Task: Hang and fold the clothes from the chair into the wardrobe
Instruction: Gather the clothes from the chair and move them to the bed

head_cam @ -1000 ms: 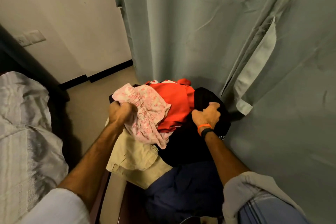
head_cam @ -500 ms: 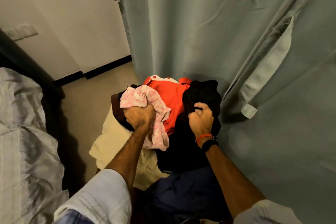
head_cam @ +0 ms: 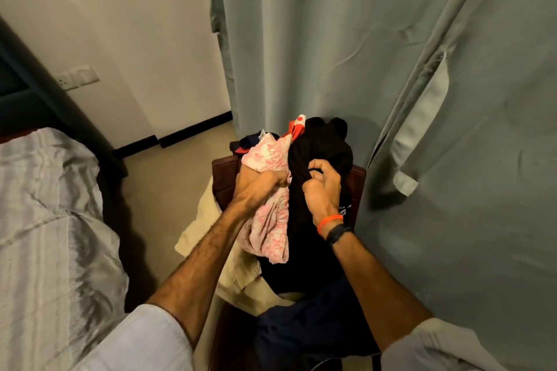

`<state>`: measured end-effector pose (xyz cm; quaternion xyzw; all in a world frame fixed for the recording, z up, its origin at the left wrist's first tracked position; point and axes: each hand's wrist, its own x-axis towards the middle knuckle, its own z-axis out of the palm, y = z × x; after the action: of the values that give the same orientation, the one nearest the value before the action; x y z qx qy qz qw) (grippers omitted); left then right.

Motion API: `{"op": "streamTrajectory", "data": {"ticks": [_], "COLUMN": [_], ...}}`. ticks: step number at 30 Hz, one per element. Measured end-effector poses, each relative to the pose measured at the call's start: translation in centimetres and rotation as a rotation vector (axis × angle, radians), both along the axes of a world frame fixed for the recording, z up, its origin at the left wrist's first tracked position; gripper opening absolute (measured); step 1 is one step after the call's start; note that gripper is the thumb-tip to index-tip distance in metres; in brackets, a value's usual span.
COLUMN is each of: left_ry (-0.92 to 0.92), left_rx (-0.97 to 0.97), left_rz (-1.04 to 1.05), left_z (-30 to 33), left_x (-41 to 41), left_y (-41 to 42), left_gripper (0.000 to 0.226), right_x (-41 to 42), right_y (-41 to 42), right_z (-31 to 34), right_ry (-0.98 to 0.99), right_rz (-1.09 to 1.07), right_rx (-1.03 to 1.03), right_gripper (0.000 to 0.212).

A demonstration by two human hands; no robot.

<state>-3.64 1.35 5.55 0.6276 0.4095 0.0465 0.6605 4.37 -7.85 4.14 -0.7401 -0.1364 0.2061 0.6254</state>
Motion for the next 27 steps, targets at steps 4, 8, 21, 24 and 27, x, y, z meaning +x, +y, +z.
{"op": "streamTrajectory", "data": {"ticks": [4, 8, 21, 24, 27], "left_ry": [-0.159, -0.338, -0.601, -0.62, -0.618], "left_rx": [0.019, 0.135, 0.278, 0.364, 0.421], "left_rz": [0.127, 0.37, 0.581, 0.693, 0.763], "left_z": [6.1, 11.1, 21.6, 22.6, 23.2], "left_x": [-1.6, -2.8, -14.0, -18.7, -23.4], "left_y": [-3.6, -6.6, -18.2, -19.1, -20.1], "left_gripper": [0.029, 0.021, 0.029, 0.032, 0.046], "right_x": [-0.8, -1.4, -10.3, -14.4, -18.6], "right_y": [-2.3, -4.7, -13.2, -13.6, -13.5], "right_z": [4.8, 10.4, 22.2, 23.8, 24.5], "right_ry": [-0.07, -0.159, -0.278, -0.225, -0.156], "right_rz": [0.059, 0.124, 0.471, 0.574, 0.656], "right_rx": [0.131, 0.255, 0.576, 0.606, 0.624], "right_gripper": [0.043, 0.041, 0.036, 0.04, 0.042]}}
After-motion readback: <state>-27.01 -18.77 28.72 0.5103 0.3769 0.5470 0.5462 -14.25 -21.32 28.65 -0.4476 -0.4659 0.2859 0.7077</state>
